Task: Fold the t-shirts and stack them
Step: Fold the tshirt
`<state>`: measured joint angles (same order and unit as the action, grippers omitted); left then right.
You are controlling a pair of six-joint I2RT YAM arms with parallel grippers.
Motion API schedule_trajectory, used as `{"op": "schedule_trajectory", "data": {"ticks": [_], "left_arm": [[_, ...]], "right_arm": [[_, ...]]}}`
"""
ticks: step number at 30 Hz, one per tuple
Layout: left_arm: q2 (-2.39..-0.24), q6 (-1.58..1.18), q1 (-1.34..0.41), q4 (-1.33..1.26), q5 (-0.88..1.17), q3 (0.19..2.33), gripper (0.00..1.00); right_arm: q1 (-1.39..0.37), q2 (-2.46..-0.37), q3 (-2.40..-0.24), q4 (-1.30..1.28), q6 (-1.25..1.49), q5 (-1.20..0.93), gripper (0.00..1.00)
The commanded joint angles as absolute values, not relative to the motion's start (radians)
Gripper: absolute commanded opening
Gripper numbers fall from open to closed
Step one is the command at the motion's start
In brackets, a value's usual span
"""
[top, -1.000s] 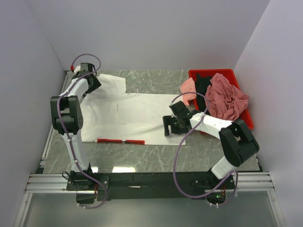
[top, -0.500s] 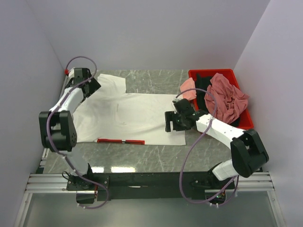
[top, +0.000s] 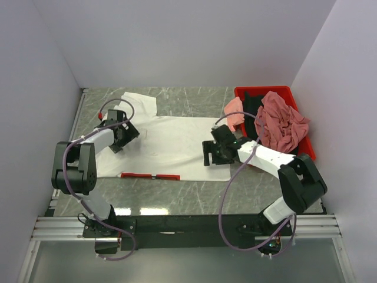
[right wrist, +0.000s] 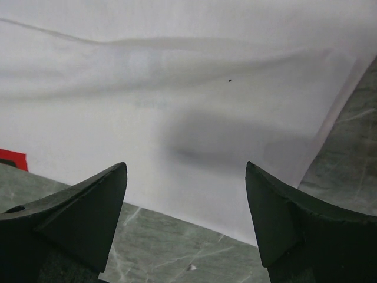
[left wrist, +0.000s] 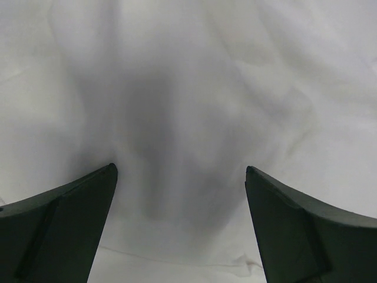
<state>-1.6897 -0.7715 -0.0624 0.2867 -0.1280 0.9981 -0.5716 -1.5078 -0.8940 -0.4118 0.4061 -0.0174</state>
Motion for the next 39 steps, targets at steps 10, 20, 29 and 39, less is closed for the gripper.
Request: {"op": "schedule_trajectory", "data": {"ticks": [10, 20, 29, 39], "left_arm": [[-1.591, -0.836, -0.057, 0.273, -0.150, 0.758, 0.99], [-1.372, -0.939, -0.057, 0.368, -0.215, 0.597, 0.99], [-1.247, -0.971, -0.057, 0.390, -0.184, 0.519, 0.99], [-1.094, -0.994, -0.058, 0.465, -0.229, 0.446, 0.99]], "right_arm": [[-0.652, -1.568, -0.767, -0.402, 0.517, 0.037, 0.87], [-0.738, -1.399, -0.608, -0.413, 0.613, 0.031, 0.87], [-0.824, -1.287, -0.534, -0.440, 0.698, 0.018, 0.87], [-0.960, -1.235, -0.491, -0.462, 0.828, 0.006, 0.87]]}}
